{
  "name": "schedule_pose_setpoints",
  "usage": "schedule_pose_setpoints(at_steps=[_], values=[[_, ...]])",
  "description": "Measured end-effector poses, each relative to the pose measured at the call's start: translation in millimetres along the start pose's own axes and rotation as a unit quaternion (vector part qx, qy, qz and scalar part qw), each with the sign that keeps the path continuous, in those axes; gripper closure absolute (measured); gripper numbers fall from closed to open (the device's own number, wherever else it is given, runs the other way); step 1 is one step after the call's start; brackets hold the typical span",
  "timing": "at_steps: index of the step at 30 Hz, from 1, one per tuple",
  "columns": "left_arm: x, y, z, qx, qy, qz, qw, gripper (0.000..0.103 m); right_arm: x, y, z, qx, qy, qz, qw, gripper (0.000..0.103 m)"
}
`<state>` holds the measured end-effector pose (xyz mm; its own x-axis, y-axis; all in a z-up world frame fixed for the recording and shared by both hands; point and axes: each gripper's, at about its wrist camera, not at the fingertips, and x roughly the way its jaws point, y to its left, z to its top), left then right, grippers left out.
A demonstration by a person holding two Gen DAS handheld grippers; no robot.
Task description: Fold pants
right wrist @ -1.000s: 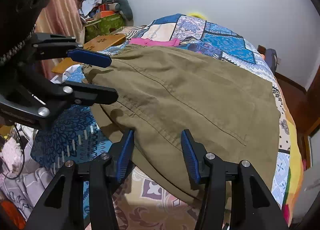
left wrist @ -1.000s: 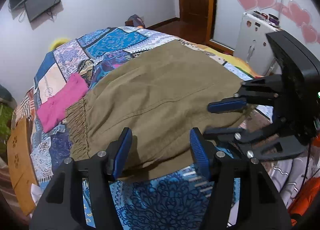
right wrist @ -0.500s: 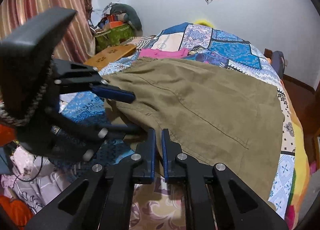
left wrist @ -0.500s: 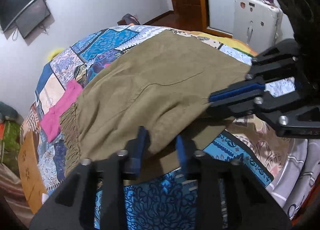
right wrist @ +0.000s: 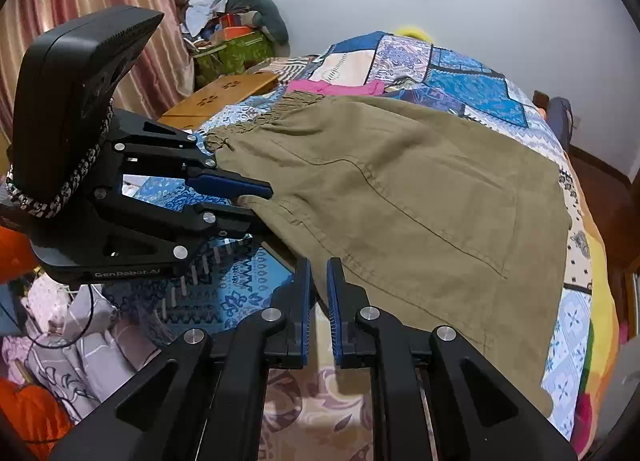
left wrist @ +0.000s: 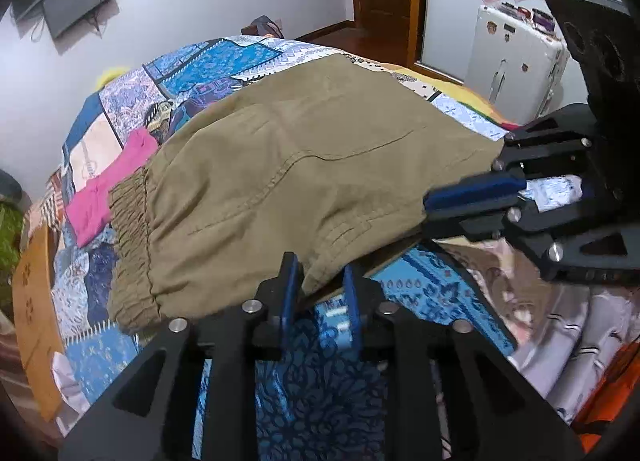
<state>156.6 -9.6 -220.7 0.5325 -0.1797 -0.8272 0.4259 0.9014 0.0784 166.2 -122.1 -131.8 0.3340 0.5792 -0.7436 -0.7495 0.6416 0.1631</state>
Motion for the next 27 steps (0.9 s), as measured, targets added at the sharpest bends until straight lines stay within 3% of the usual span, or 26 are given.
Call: schedule_pose_setpoints(at_steps=[4, 9, 14, 17, 21, 25, 27], values=[[-23.2, 7.5, -2.4, -0.019, -0.024, -0.018, 0.9994, 0.071, -17.9, -12.4, 5.8, 0.033, -0.023, 0.006, 0.999, 0.092], [-41.2, 37.4, 3.0, -0.070, -0.054, 0.011, 0.9960, 0.070, -21.6, -28.5, 10.7, 0.069, -0.041, -0.012, 0.997, 0.091], [-12.6, 78.1, -0.3, -0.129, -0.020, 0.068, 0.9891, 0.070, 6.1, -41.2, -3.2, 0.101, 0.000, -0.027, 0.995, 0.090], [6.8, 96.5, -16.7, -0.166, 0.005, 0.060, 0.9843, 0.067, 10.3, -45.8, -16.2, 0.106, 0.006, -0.028, 0.994, 0.087], [6.1, 93.0, -32.0, -0.162, 0.008, 0.085, 0.9831, 0.059, -3.6, -54.9, -27.9, 0.113, 0.008, -0.051, 0.992, 0.087], [5.7, 93.7, -47.5, -0.176, 0.008, 0.086, 0.9805, 0.051, -16.2, -68.5, -46.5, 0.123, 0.013, -0.068, 0.990, 0.091], [6.0, 97.9, -51.9, -0.191, 0.007, 0.075, 0.9787, 0.050, -20.3, -72.5, -53.7, 0.122, 0.024, -0.105, 0.987, 0.081]])
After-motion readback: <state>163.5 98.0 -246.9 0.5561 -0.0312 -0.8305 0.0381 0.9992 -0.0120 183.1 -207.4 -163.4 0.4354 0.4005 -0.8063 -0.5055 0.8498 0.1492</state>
